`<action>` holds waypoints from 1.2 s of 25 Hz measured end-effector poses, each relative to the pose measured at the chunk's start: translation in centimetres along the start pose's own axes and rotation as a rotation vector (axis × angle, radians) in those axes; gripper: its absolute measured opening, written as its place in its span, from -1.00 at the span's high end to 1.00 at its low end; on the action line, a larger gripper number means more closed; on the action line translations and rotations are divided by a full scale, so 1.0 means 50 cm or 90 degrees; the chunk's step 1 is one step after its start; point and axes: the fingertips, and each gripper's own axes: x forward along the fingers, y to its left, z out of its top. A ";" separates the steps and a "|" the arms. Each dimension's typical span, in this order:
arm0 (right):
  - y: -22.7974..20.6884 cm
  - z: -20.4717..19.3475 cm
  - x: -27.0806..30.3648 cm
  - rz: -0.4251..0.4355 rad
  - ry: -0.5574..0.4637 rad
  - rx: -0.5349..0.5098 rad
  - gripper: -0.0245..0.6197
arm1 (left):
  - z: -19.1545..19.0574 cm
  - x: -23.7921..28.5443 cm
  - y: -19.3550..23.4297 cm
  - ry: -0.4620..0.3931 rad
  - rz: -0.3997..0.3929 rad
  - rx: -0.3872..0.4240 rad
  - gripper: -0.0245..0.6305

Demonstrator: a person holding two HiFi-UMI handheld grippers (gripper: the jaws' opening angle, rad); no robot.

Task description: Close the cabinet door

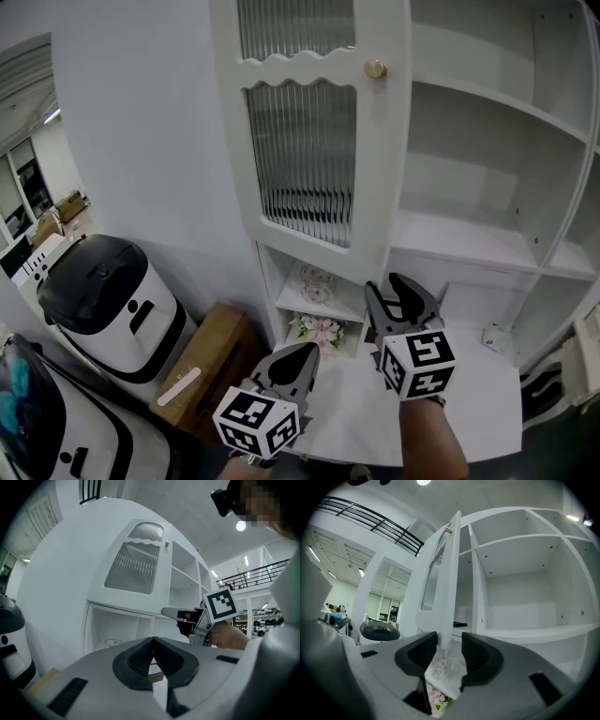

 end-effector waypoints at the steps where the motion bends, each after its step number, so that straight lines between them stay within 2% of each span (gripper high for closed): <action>1: -0.005 0.000 0.004 -0.003 0.001 -0.005 0.42 | 0.002 0.003 0.002 -0.001 0.002 0.002 0.91; 17: -0.082 -0.009 0.083 -0.036 0.015 -0.069 0.36 | 0.025 0.053 0.022 -0.006 0.032 0.022 0.91; 24: -0.093 -0.008 0.110 -0.065 0.019 -0.126 0.36 | 0.028 0.056 0.044 -0.006 0.050 0.022 0.91; 30: -0.101 -0.011 0.124 -0.076 0.023 -0.131 0.36 | 0.028 0.053 0.057 -0.004 0.060 0.020 0.91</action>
